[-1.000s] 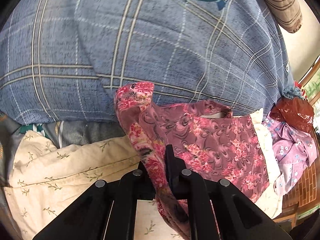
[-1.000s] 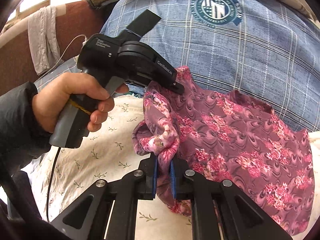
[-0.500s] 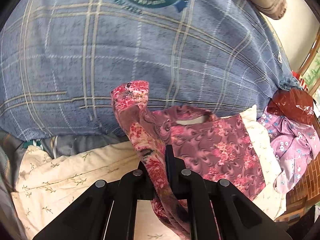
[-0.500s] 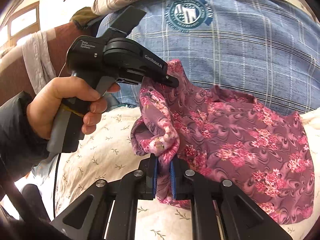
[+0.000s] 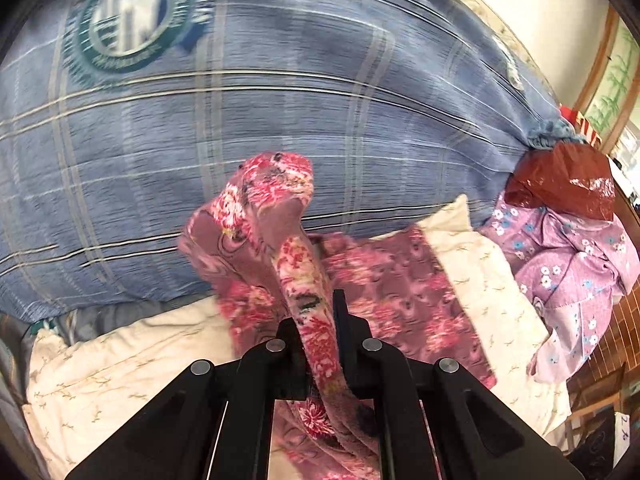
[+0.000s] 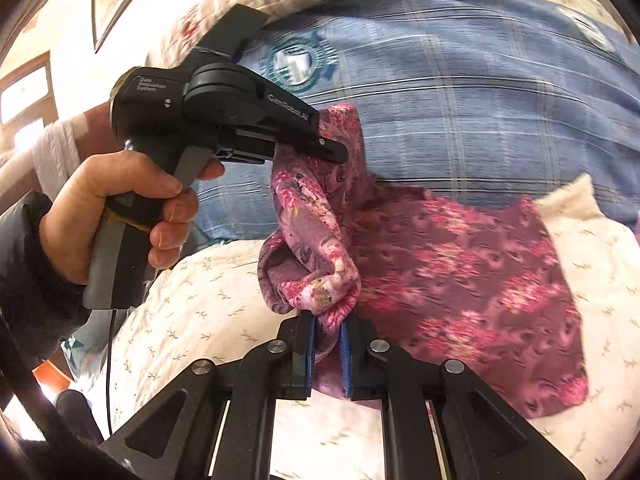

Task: Fold small clothes
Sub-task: 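Lift the pink shirt bundle with both grippers and fold it over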

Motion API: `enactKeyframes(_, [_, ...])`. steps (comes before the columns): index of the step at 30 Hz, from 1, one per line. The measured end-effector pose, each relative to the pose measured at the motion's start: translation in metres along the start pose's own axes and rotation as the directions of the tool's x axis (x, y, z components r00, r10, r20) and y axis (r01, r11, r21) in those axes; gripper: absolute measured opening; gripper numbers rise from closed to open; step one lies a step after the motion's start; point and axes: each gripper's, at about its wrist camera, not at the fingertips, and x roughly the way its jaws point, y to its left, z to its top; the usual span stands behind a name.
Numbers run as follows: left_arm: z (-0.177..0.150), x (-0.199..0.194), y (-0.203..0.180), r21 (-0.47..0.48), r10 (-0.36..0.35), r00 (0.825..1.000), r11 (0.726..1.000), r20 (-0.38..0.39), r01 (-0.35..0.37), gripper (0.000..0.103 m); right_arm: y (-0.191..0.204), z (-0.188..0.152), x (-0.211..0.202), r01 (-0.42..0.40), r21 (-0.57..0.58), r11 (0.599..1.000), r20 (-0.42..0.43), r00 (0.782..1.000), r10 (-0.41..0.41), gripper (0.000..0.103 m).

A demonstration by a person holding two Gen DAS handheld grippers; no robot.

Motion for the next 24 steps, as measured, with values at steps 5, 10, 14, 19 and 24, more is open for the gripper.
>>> enactKeyframes(5, [0.008, 0.026, -0.039, 0.036, -0.012, 1.000, 0.999, -0.021, 0.012, 0.005, -0.034, -0.005, -0.017, 0.024, 0.053, 0.998, 0.012, 1.000, -0.025, 0.008])
enactKeyframes(10, [0.014, 0.061, -0.069, 0.045, -0.024, 0.999, 0.999, -0.049, 0.026, 0.005, -0.061, -0.012, -0.028, 0.040, 0.098, 0.994, 0.012, 0.999, -0.041, 0.008])
enactKeyframes(14, [0.016, 0.091, -0.094, 0.060, -0.021, 0.997, 0.998, -0.073, 0.026, 0.005, -0.085, -0.020, -0.036, 0.053, 0.142, 0.988, 0.010, 0.998, -0.055, 0.008])
enactKeyframes(19, [0.018, 0.135, -0.123, 0.071, -0.022, 0.994, 0.997, -0.111, 0.030, 0.005, -0.114, -0.032, -0.044, 0.072, 0.196, 0.978, 0.002, 0.997, -0.074, 0.008])
enactKeyframes(24, [0.013, 0.184, -0.147, 0.092, -0.003, 0.986, 0.996, -0.168, 0.019, 0.007, -0.139, -0.044, -0.042, 0.105, 0.248, 0.963, -0.034, 0.994, -0.099, 0.008])
